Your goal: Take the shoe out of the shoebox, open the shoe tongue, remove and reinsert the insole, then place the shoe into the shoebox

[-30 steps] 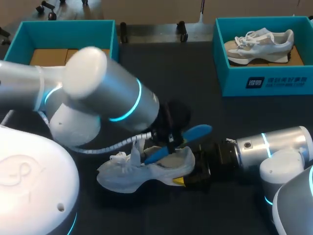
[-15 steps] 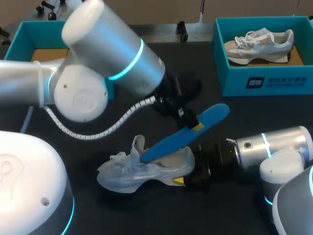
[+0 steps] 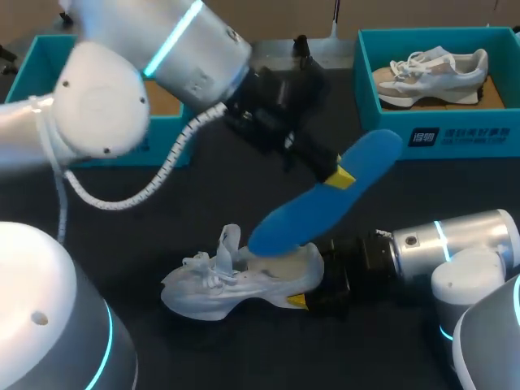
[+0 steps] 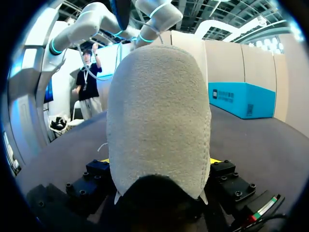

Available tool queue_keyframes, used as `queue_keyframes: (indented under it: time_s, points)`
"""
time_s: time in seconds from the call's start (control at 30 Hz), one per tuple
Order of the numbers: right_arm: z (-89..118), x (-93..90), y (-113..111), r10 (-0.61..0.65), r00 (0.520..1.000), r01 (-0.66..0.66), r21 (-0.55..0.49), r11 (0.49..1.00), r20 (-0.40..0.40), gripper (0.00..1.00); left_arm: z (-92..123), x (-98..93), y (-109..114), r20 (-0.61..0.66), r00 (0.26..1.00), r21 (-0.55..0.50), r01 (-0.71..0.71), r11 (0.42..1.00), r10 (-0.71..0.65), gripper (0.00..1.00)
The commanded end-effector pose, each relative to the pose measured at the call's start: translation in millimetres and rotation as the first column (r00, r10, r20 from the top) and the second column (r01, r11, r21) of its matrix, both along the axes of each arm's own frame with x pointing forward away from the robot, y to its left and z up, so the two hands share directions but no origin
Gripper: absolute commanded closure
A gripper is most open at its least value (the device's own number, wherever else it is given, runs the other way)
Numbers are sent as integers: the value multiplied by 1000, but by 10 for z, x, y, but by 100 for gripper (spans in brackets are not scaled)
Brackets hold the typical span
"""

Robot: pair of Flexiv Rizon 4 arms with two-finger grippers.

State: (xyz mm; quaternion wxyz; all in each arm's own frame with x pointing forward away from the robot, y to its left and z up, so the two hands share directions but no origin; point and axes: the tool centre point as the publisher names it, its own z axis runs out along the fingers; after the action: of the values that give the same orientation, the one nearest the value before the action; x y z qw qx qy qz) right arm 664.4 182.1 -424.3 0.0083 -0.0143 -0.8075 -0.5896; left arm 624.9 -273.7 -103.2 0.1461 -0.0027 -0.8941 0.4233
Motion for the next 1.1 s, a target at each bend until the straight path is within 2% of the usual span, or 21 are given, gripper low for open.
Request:
queue_keyframes:
  time_s: [0.03,0.47,0.5,0.67,1.1]
  points:
    - [8,-7,17,0,1000,0,-7,1000,-1,100,140,46,307,2,1000,-9,-2,1000,2,100]
    - [8,-7,17,0,1000,0,-7,1000,-1,100,140,46,307,2,1000,-9,-2,1000,2,100]
    - [8,-7,17,0,1000,0,-7,1000,-1,100,161,59,331,-27,1000,-30,6,1000,-7,100]
    - [8,-7,17,0,1000,0,-7,1000,-1,100,423,30,387,37,999,-101,-8,995,12,100]
    - [8,-7,17,0,1000,0,-7,1000,-1,100,1041,-120,406,101,994,-272,-13,962,42,100]
